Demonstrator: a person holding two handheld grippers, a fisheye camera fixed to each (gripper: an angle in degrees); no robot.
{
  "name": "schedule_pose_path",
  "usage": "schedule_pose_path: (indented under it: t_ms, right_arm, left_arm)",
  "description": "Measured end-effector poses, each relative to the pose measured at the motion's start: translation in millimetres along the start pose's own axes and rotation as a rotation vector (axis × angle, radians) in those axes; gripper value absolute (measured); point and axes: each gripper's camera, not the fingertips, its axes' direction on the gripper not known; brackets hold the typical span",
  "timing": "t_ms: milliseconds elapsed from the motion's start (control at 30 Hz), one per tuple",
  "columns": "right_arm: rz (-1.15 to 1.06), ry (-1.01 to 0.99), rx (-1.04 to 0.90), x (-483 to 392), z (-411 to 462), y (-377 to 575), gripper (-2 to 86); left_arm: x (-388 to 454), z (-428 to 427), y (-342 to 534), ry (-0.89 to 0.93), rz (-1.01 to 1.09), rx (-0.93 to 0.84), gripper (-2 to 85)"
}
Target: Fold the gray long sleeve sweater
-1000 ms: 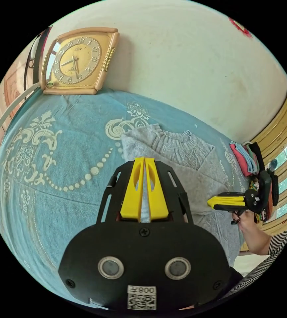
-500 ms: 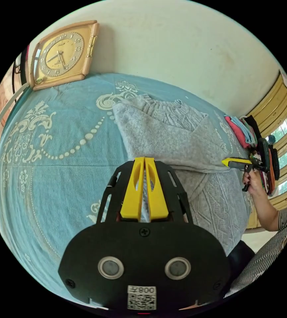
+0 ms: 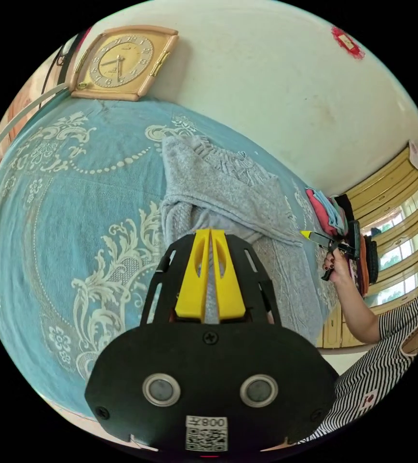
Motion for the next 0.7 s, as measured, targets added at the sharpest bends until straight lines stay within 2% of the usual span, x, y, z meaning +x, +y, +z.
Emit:
schedule_pose_path:
  t_ms: [300, 533, 700]
  right_arm:
    - [0.145, -0.132, -0.076, 37, -75, 152, 0.3]
    - [0.293, -0.279, -0.118, 49, -111, 274, 1.8]
    - [0.333, -0.352, -0.148, 46, -118, 325, 3.2]
  left_arm:
    - [-5, -134, 184, 0.067, -0.238, -0.149, 1.0]
    - [8, -247, 303, 0.181, -0.391, -0.102, 2.5]
    - [13, -317, 376, 0.298, -0.478, -0.024, 3.2]
